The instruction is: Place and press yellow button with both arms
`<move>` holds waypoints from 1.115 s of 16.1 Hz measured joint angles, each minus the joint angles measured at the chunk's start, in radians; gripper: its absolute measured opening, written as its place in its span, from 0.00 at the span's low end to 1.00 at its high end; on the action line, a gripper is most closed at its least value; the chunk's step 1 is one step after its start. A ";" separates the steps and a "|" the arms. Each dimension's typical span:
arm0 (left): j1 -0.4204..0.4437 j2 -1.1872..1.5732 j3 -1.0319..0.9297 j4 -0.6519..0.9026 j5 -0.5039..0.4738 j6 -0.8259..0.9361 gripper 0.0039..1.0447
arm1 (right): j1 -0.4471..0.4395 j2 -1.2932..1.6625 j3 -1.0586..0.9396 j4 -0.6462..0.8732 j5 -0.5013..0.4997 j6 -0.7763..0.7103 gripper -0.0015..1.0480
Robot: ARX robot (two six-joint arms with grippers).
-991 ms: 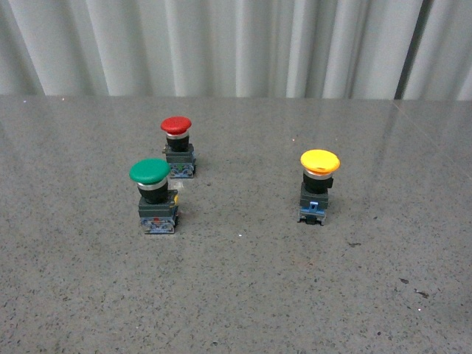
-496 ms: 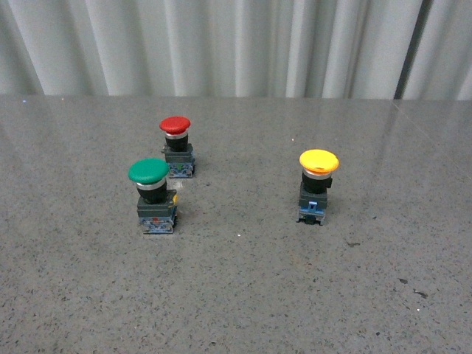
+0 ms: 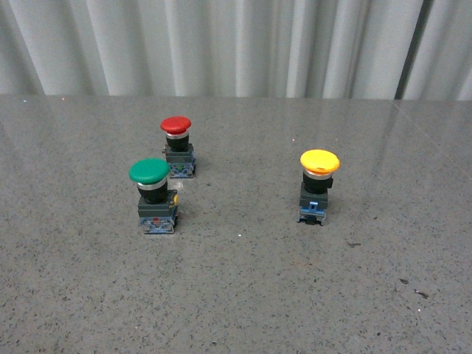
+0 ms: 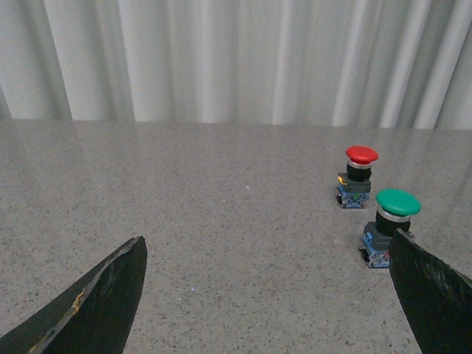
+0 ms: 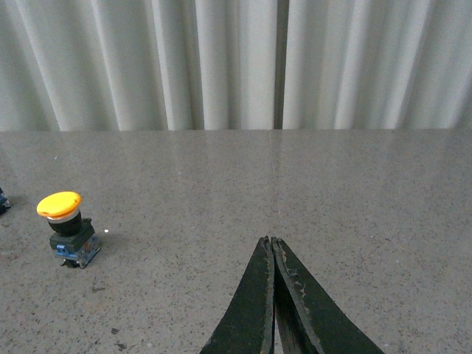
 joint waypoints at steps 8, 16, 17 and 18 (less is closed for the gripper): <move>0.000 0.000 0.000 -0.001 0.001 0.000 0.94 | 0.000 -0.264 -0.029 -0.209 -0.001 0.000 0.02; 0.000 0.000 0.000 0.000 0.000 0.000 0.94 | 0.000 -0.264 -0.031 -0.228 0.000 -0.001 0.26; 0.000 0.000 0.000 0.000 0.000 0.000 0.94 | 0.000 -0.264 -0.031 -0.228 0.000 -0.001 0.37; 0.000 0.000 0.000 0.000 0.000 0.000 0.94 | 0.000 -0.264 -0.031 -0.228 0.000 -0.001 0.53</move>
